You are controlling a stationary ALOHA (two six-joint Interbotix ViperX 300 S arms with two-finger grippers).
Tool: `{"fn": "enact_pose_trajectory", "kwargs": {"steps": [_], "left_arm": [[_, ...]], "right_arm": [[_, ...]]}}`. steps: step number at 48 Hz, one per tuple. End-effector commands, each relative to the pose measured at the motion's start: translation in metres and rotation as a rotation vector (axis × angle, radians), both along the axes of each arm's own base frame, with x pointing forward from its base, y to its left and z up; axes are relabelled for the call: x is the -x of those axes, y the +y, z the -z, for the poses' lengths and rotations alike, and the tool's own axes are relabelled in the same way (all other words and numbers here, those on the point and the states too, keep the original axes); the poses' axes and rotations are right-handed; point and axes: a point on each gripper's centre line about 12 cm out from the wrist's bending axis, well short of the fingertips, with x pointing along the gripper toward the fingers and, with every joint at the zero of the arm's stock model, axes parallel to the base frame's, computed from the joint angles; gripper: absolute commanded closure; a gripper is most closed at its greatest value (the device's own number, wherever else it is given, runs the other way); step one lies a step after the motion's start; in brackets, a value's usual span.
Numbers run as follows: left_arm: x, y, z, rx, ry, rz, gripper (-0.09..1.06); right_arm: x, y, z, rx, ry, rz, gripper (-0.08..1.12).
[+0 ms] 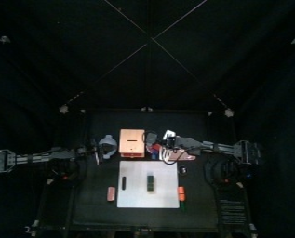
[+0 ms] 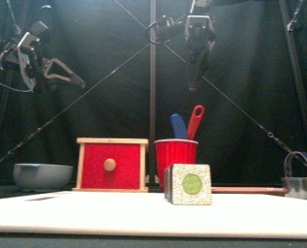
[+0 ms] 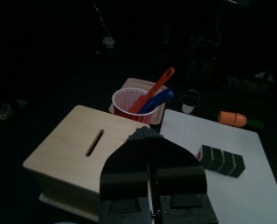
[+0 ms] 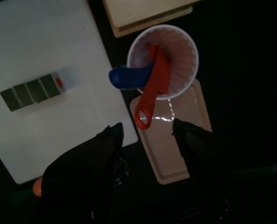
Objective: Place sushi on board then cut the sushi with the knife then place the pieces on the plate
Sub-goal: Pick knife at handle with right hand
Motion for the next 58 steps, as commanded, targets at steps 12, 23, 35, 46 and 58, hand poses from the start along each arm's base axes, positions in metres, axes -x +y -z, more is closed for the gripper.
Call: {"fn": "enact_pose_trajectory", "kwargs": {"steps": [12, 23, 35, 46, 58], "left_arm": [[0.000, 0.006, -0.005, -0.005, -0.016, -0.024, 0.98], [0.001, 0.007, -0.003, -0.005, -0.010, -0.033, 0.98], [0.003, 0.009, 0.002, -0.001, 0.004, -0.042, 0.98], [0.006, 0.010, 0.007, 0.001, 0.016, -0.051, 0.98], [0.006, 0.012, 0.007, 0.000, 0.018, -0.060, 0.98]], "right_arm": [[-0.015, -0.001, 0.024, 0.002, 0.173, -0.079, 0.21], [-0.027, -0.013, 0.038, 0.049, 0.250, -0.088, 0.21], [-0.036, -0.017, 0.056, 0.064, 0.328, -0.142, 0.21], [-0.042, -0.026, 0.058, 0.095, 0.375, -0.141, 0.21], [-0.040, -0.036, 0.065, 0.077, 0.395, -0.121, 0.21]]}}
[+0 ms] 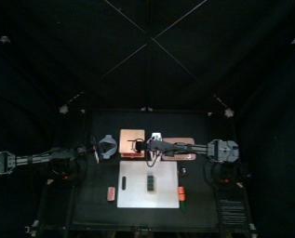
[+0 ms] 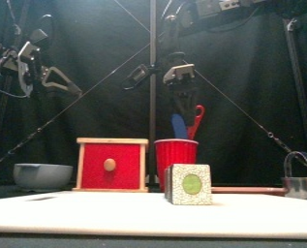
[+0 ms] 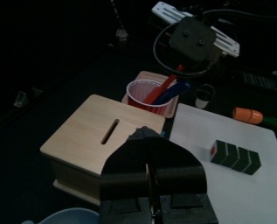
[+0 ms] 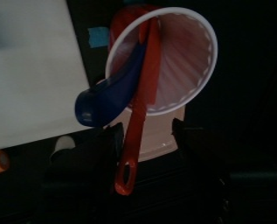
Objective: Place sushi on board then cut the sushi with the knife then place the pieces on the plate
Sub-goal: Pick knife at handle with right hand
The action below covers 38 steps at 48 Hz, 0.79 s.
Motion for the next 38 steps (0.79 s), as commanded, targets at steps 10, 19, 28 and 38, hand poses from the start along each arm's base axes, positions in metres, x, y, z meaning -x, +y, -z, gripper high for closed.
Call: {"fn": "enact_pose_trajectory", "kwargs": {"steps": [10, 19, 28, 38], "left_arm": [[-0.001, 0.003, -0.005, -0.007, -0.012, -0.012, 0.98], [-0.001, 0.003, -0.005, -0.007, -0.012, -0.013, 0.98], [-0.001, 0.003, -0.005, -0.007, -0.012, -0.013, 0.98], [0.000, 0.005, -0.004, -0.007, -0.011, -0.019, 0.98]], "right_arm": [[0.005, -0.009, -0.012, -0.011, -0.030, 0.030, 0.21], [0.007, -0.012, -0.009, -0.015, -0.019, 0.037, 0.21], [0.008, -0.016, -0.010, -0.017, -0.022, 0.048, 0.24], [0.007, -0.018, -0.007, -0.020, -0.017, 0.051, 0.37]]}}
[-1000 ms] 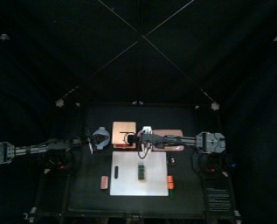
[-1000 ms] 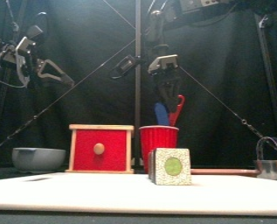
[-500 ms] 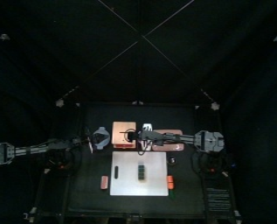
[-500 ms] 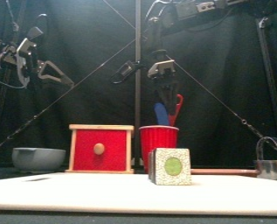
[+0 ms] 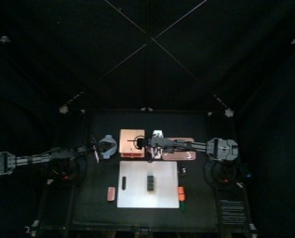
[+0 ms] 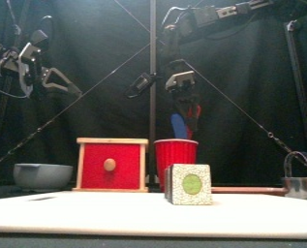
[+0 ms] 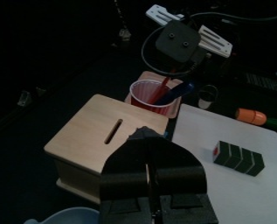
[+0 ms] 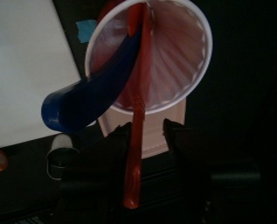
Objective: Place sushi on board then cut the sushi with the knife then place the pieces on the plate
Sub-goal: Pick knife at handle with right hand
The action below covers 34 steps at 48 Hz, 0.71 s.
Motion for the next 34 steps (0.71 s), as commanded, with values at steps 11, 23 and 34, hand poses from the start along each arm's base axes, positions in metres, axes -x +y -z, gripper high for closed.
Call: {"fn": "enact_pose_trajectory", "kwargs": {"steps": [11, 23, 34], "left_arm": [[0.000, 0.003, -0.003, -0.008, -0.009, -0.011, 0.98], [0.001, 0.004, -0.001, -0.005, -0.005, -0.016, 0.98], [0.001, 0.004, -0.001, -0.006, -0.004, -0.017, 0.98]], "right_arm": [[-0.001, -0.005, -0.016, -0.025, -0.056, 0.026, 0.49], [0.000, -0.009, -0.019, -0.052, -0.069, 0.048, 0.64], [0.001, -0.015, -0.032, -0.061, -0.093, 0.071, 0.74]]}}
